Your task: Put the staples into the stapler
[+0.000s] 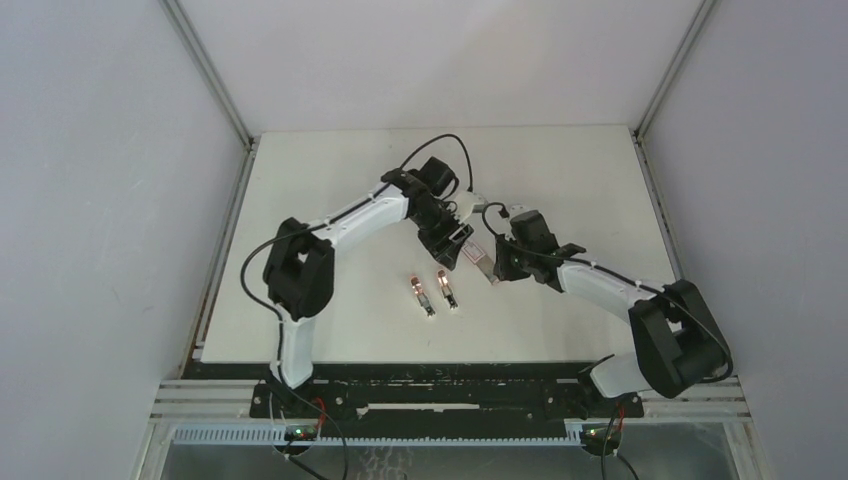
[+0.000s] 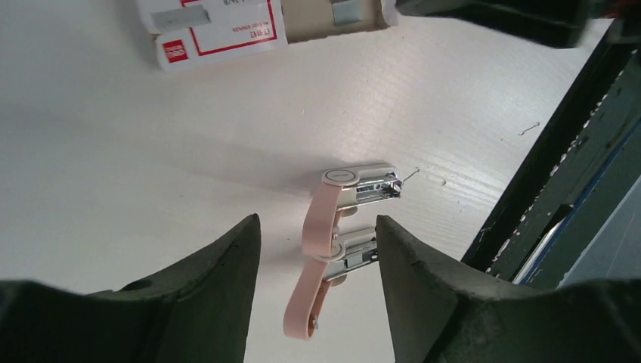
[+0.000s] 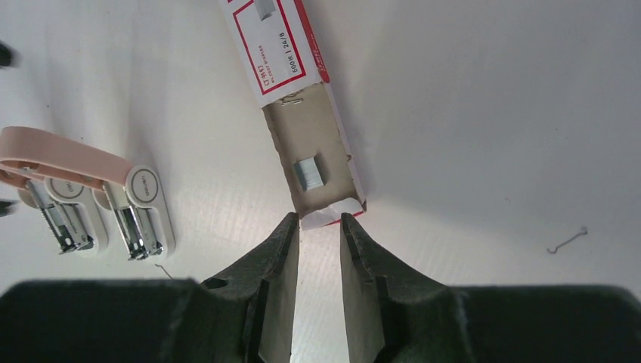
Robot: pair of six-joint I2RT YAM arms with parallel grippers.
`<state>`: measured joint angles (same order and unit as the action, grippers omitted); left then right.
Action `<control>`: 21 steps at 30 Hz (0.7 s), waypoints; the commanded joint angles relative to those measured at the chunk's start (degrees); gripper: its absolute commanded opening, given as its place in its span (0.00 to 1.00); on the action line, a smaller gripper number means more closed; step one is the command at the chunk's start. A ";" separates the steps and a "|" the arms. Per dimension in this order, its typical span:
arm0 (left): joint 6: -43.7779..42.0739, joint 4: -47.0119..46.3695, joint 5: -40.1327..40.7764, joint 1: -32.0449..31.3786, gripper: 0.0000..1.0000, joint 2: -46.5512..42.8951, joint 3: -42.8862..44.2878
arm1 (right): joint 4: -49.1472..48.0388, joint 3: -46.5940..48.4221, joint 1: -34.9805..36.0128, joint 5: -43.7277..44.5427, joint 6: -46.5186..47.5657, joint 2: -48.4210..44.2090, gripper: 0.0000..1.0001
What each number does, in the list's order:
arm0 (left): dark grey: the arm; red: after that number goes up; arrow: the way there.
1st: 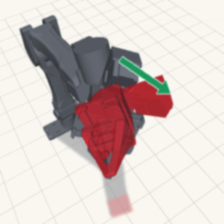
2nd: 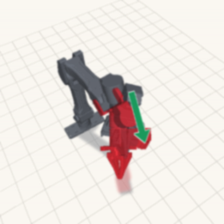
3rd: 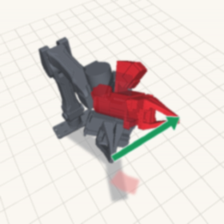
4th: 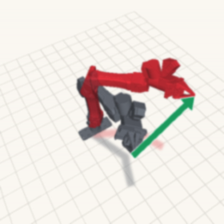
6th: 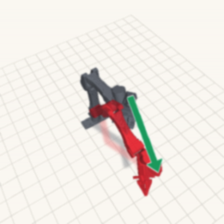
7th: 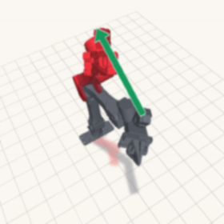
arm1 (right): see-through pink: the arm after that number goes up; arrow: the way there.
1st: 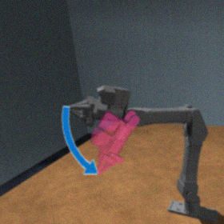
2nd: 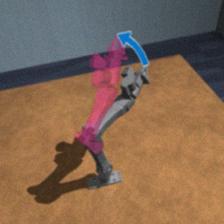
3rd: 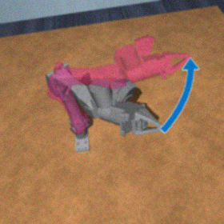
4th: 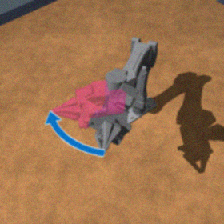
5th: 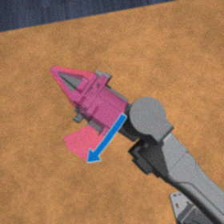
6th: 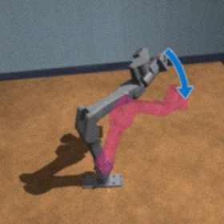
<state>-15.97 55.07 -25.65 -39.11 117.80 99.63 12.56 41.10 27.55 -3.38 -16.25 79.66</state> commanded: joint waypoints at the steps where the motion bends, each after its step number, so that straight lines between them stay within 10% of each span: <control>1: 4.83 -14.94 0.26 1.16 0.62 -13.76 -6.48 | -1.81 3.19 0.66 -0.91 2.16 2.93 0.25; 11: 19.60 -50.84 2.71 2.29 0.63 -36.65 -32.20 | -3.36 4.93 1.78 0.06 2.97 7.64 0.25; 21: 25.05 -57.46 6.50 2.29 0.49 -47.63 -43.44 | -4.07 6.00 2.60 2.42 3.42 10.71 0.18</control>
<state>5.98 3.16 -21.08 -37.04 74.28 59.22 10.92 44.77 29.45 -2.57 -13.91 89.93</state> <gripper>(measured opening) 0.511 0.192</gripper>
